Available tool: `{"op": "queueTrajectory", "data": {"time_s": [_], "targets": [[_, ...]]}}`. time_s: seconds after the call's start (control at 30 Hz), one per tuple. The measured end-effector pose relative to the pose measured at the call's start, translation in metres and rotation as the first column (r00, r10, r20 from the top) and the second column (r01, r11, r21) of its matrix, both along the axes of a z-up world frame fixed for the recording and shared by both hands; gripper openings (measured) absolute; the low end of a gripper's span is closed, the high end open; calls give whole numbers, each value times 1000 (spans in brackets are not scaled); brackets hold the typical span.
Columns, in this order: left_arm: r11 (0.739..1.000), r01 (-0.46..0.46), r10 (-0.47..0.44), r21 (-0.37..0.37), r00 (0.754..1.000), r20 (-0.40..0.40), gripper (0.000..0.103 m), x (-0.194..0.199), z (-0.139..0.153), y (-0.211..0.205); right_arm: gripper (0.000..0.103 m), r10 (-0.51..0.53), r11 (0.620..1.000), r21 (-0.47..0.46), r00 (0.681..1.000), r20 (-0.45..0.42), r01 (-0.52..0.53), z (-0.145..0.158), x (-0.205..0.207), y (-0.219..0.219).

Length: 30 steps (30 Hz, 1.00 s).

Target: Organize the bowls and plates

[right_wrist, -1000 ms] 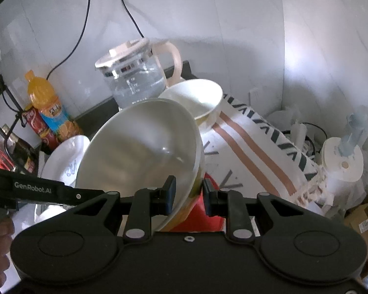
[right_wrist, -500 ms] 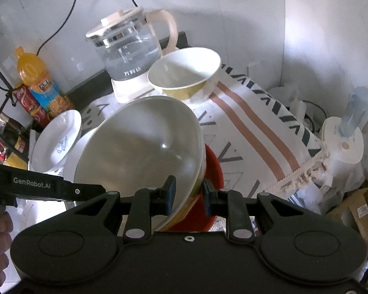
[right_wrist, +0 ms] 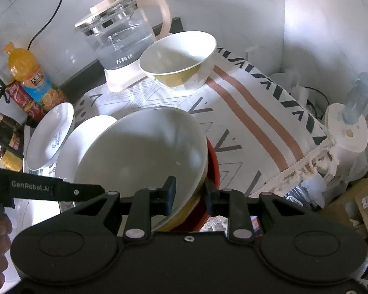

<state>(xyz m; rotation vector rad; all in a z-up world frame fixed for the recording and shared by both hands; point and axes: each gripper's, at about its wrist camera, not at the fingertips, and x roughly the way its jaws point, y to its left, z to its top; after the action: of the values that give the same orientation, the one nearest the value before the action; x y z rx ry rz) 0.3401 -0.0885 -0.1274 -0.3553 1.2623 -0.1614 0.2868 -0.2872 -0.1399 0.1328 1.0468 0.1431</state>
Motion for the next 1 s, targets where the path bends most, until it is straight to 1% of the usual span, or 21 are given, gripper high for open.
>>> {"op": "queueTrajectory", "data": {"time_s": [0.07, 0.1, 0.17, 0.2, 0.23, 0.37, 0.43, 0.47, 0.53, 0.73, 0.83, 0.93, 1.0], "targets": [[1000, -5, 5, -6, 1000, 0, 23, 1, 3, 1, 30, -6, 1000, 8, 1000, -3, 6, 3, 0, -1], [1000, -8, 8, -7, 1000, 3, 25, 1, 4, 2, 33, -4, 1000, 13, 1000, -1, 4, 5, 0, -1], [1000, -11, 11, -1, 1000, 23, 37, 1, 9, 1, 39, -1, 1000, 10, 1000, 15, 1, 9, -1, -1], [1000, -12, 12, 7, 999, 38, 40, 1, 13, 1, 45, 2, 1000, 4, 1000, 26, -2, 11, -1, -1], [1000, -12, 12, 7, 998, 55, 42, 1, 16, 0, 46, 8, 1000, 3, 999, 37, -8, 13, -1, -1], [1000, -19, 19, -1, 997, 73, 45, 6, 23, -1, 48, 30, 999, 13, 997, 66, -31, 22, 3, 0], [1000, -22, 21, 5, 996, 86, 47, 9, 25, -1, 56, 28, 999, 14, 996, 80, -29, 26, 6, 0], [1000, -28, 27, 8, 995, 91, 49, 11, 26, -1, 58, 26, 1000, 14, 996, 86, -27, 27, 7, -1], [999, -38, 37, 10, 995, 96, 52, 13, 28, -1, 66, 22, 1000, 15, 995, 96, -24, 29, 11, -4], [996, -87, 85, 15, 990, 110, 57, 26, 28, 2, 82, -12, 1000, 8, 993, 118, 11, 31, 25, -16], [994, -110, 108, 16, 987, 120, 60, 36, 27, 1, 88, -25, 1000, 3, 992, 123, 25, 32, 34, -23], [989, -143, 138, 22, 979, 148, 63, 46, 29, 1, 93, -30, 1000, 9, 991, 133, 29, 33, 45, -29], [987, -162, 157, 18, 975, 157, 63, 54, 29, 0, 93, -22, 1000, 12, 991, 136, 21, 32, 52, -33]]}}
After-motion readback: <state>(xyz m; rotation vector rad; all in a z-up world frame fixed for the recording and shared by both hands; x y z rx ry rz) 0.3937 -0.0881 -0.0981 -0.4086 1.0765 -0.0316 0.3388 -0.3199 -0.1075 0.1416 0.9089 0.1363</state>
